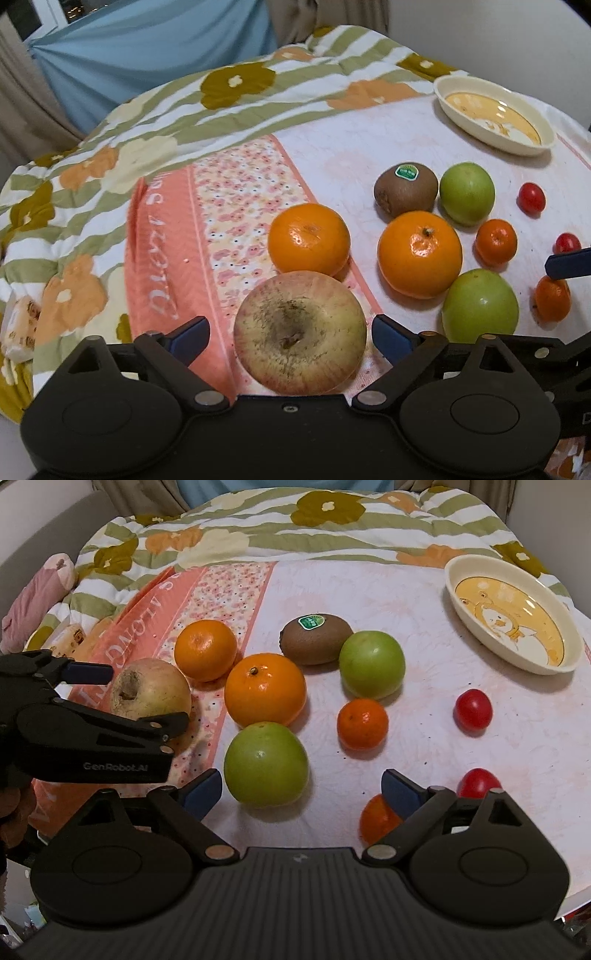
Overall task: Organize fruits
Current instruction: 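Grasp the large pale apple with the left tool while the right tool grasps a green apple, then carry the pale apple and green apple toward the duck bowl with both tools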
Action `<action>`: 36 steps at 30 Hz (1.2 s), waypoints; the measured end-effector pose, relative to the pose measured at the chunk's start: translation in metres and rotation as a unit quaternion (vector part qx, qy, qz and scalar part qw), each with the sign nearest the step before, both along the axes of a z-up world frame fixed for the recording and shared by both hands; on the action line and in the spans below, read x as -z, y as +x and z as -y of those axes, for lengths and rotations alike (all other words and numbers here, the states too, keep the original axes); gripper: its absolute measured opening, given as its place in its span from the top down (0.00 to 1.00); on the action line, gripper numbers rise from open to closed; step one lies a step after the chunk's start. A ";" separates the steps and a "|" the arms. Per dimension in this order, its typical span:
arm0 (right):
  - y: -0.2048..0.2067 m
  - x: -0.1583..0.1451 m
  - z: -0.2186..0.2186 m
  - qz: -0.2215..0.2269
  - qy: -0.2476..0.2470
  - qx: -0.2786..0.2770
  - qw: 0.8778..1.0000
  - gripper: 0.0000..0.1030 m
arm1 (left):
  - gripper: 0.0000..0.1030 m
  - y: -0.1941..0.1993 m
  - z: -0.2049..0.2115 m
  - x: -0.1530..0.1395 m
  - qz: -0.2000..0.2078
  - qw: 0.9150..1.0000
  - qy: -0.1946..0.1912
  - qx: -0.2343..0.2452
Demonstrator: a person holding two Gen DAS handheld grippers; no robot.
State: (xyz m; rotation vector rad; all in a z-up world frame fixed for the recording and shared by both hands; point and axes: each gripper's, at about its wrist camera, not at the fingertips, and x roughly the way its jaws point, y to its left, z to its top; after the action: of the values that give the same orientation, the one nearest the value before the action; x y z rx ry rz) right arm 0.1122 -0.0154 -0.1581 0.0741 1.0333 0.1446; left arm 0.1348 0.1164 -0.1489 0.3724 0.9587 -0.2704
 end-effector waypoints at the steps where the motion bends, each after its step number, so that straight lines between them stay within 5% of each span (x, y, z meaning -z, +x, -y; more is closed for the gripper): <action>1: 0.001 0.001 -0.001 -0.001 0.001 0.001 1.000 0.00 | 0.07 0.002 0.001 0.001 -0.002 1.000 -0.001 0.002; 10: 0.006 0.006 -0.009 -0.009 0.006 -0.001 1.000 0.03 | 0.22 0.006 -0.003 0.009 -0.018 1.000 -0.015 0.019; 36: 0.017 0.016 -0.021 -0.008 0.004 -0.038 0.999 0.31 | 0.22 -0.014 -0.020 0.006 -0.029 0.999 -0.030 -0.010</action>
State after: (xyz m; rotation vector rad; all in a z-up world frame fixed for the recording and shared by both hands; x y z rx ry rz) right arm 0.1294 0.0054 -0.1739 0.0443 1.0522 0.2173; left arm 0.1209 0.1360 -0.1551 0.3011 1.0078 -0.2922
